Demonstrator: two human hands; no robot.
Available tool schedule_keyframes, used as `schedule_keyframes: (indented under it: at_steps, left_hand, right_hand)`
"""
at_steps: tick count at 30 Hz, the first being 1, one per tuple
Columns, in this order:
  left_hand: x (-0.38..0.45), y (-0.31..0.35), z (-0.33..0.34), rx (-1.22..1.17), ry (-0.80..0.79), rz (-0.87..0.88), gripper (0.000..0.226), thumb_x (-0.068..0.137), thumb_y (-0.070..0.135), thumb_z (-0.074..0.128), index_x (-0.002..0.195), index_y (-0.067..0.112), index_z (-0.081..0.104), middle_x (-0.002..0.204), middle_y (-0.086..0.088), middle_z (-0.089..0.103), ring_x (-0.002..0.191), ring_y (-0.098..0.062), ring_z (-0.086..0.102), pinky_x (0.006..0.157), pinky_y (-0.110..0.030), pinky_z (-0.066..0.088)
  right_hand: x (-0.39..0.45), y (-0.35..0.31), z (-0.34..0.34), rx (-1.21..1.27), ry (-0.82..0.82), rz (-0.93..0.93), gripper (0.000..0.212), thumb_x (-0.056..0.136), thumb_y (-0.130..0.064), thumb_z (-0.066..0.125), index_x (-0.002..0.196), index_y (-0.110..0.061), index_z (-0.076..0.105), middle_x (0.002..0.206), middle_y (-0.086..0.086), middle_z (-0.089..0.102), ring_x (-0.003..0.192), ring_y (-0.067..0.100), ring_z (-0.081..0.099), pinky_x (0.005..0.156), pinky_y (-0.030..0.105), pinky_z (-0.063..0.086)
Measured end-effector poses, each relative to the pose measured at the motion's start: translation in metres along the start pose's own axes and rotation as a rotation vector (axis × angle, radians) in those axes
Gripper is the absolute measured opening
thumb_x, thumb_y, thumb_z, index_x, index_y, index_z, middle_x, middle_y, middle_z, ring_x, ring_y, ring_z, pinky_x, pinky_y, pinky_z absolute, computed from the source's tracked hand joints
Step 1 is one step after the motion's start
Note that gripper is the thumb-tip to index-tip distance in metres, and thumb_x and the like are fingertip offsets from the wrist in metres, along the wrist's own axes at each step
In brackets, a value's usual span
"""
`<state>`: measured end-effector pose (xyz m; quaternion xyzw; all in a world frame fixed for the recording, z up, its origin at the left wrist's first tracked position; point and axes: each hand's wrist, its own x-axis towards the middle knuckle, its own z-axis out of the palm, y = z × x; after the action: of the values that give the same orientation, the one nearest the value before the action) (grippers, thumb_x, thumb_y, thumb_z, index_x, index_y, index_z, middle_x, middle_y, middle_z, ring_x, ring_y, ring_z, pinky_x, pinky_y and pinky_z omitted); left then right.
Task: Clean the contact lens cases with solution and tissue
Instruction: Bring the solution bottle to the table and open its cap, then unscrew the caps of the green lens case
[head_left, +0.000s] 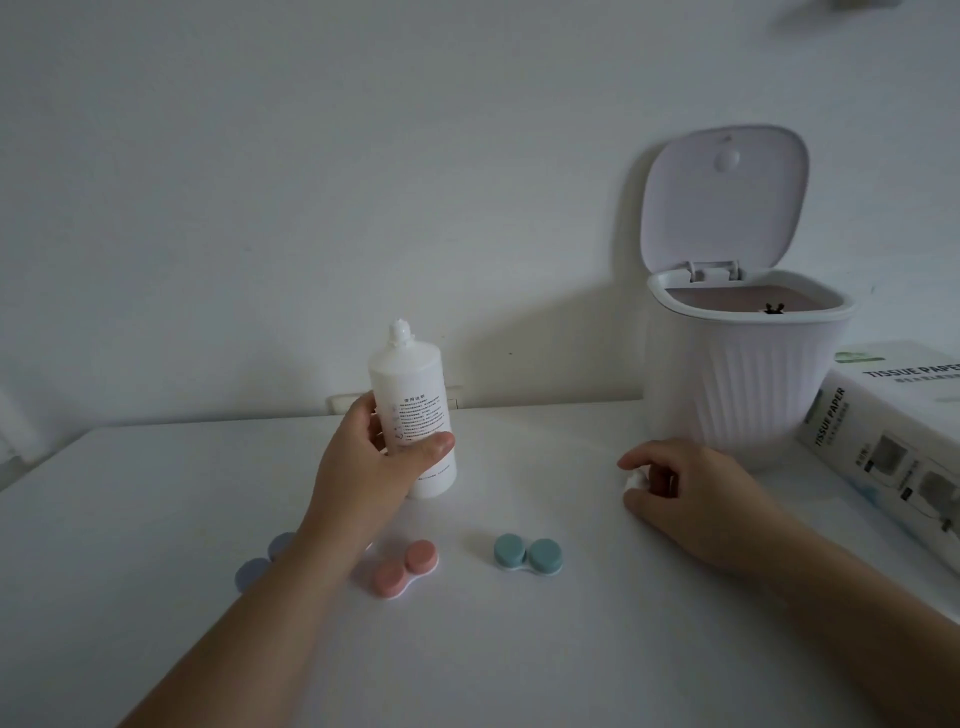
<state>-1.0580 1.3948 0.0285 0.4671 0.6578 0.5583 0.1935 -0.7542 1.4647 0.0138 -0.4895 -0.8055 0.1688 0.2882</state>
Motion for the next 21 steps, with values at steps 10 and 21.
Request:
schedule_keyframes:
  at_steps: [10,21]
  left_hand:
    - [-0.028,0.025,-0.013,0.25,0.303,0.233,0.054,0.057,0.068,0.075,0.086,0.037,0.042,0.079,0.015,0.044,0.072,-0.008,0.049,0.059,-0.027,0.041]
    - [-0.048,0.022,0.01,0.696,-0.624,0.491,0.05,0.075,0.069,0.064,0.118,0.043,0.065,0.106,0.029,0.058,0.104,0.007,0.048,0.084,-0.017,0.04]
  right_hand:
    - [-0.013,-0.025,-0.014,0.128,0.097,-0.141,0.015,0.083,-0.028,0.076,0.096,-0.032,0.07,0.065,-0.007,0.051,0.06,0.005,0.049,0.059,0.013,0.04]
    - [-0.027,-0.046,0.006,0.119,-0.238,-0.179,0.023,0.073,-0.067,0.067,0.089,-0.053,0.062,0.078,-0.009,0.061,0.055,0.003,0.05,0.054,0.018,0.038]
